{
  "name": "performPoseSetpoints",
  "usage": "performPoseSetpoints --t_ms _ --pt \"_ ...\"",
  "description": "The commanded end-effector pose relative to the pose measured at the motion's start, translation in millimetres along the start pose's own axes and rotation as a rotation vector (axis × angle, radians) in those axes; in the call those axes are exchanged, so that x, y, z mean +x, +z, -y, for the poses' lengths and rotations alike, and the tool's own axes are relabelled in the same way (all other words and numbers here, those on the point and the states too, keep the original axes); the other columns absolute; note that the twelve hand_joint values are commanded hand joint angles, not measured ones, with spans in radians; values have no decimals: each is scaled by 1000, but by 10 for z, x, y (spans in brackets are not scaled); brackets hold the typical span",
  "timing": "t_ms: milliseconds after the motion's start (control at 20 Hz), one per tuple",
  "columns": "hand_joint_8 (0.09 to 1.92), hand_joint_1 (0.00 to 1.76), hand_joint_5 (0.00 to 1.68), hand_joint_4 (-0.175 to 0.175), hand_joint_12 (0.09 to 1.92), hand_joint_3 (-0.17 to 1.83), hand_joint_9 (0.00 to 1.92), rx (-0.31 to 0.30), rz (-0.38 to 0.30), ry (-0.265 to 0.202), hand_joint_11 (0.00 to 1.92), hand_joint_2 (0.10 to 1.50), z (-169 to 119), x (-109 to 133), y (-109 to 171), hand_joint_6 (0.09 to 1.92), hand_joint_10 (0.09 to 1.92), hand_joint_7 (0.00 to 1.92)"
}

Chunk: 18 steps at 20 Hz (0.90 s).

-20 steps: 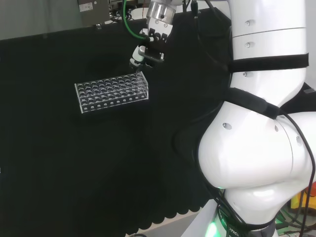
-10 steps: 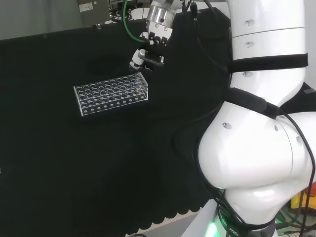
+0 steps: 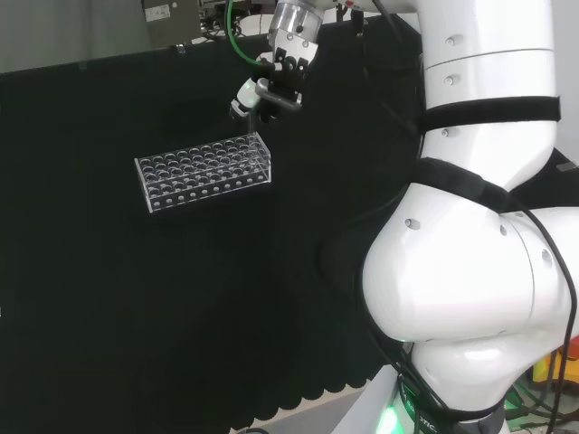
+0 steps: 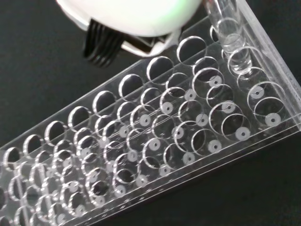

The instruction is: Put the test tube back in the rack.

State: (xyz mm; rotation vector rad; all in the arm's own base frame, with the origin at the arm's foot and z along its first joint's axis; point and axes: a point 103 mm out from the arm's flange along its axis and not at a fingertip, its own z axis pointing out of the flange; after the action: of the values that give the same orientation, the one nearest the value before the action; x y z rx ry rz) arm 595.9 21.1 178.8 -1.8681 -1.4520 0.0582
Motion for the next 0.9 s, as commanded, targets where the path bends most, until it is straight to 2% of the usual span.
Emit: performPoseSetpoints --t_ms 50,600,900 --pt "874 1051 325 -107 1422 694 899 40 -37 -43 674 515 172 54 -172 536 780 641" --pt "881 1047 332 -95 1416 678 874 -63 -33 -81 660 525 738 278 -983 476 784 624" --pt "880 1049 336 -92 1417 677 866 -112 -21 -113 646 530 1099 444 -1329 463 782 621"
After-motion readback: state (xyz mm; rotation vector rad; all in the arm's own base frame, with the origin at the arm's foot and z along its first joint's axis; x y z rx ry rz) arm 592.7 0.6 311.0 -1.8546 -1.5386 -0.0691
